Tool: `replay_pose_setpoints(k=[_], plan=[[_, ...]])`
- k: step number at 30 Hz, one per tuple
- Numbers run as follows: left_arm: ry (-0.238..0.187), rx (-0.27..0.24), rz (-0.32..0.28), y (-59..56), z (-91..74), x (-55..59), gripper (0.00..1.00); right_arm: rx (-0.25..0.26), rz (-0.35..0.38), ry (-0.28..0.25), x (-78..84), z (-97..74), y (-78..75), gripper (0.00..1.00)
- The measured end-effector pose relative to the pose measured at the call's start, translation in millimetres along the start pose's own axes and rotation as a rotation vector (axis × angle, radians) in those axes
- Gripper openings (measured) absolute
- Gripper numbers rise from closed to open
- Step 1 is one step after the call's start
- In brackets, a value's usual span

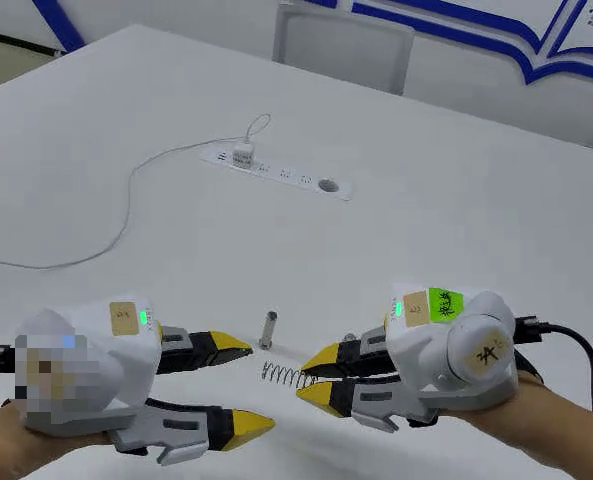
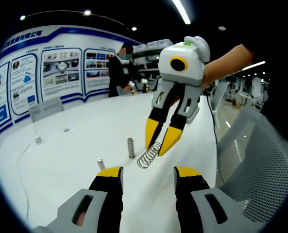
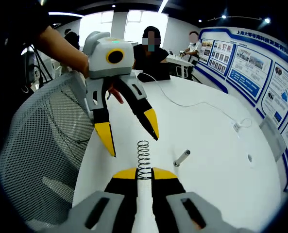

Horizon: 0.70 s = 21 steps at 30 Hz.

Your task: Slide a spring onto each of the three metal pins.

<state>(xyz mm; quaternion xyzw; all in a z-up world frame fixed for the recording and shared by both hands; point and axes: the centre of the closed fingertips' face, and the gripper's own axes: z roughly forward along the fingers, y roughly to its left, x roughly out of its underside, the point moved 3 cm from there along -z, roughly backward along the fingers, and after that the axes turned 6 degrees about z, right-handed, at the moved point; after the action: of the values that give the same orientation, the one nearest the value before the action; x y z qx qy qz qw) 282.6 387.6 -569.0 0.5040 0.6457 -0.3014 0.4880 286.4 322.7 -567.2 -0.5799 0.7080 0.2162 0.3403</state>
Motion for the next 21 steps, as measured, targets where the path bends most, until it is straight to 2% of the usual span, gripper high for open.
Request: replay_pose_setpoints(k=[4, 9, 16, 21], plan=[[0.007, 0.041, 0.045, -4.9, 3.4, -7.9, 0.33, -0.005, -0.032, 0.002, -2.4, -3.4, 7.0, 0.10], [0.014, 0.060, 0.092, -9.7, 6.6, -14.8, 0.31, -0.005, -0.050, 0.001, -4.2, -5.5, 11.1, 0.10], [0.023, 0.078, 0.107, -14.2, 8.1, -17.3, 0.24, -0.004, -0.059, -0.010, -8.7, -8.7, 14.4, 0.10], [0.049, 0.073, 0.123, -13.2, 7.0, -15.9, 0.15, -0.006, -0.068, -0.008, -9.2, -9.5, 16.0, 0.10]])
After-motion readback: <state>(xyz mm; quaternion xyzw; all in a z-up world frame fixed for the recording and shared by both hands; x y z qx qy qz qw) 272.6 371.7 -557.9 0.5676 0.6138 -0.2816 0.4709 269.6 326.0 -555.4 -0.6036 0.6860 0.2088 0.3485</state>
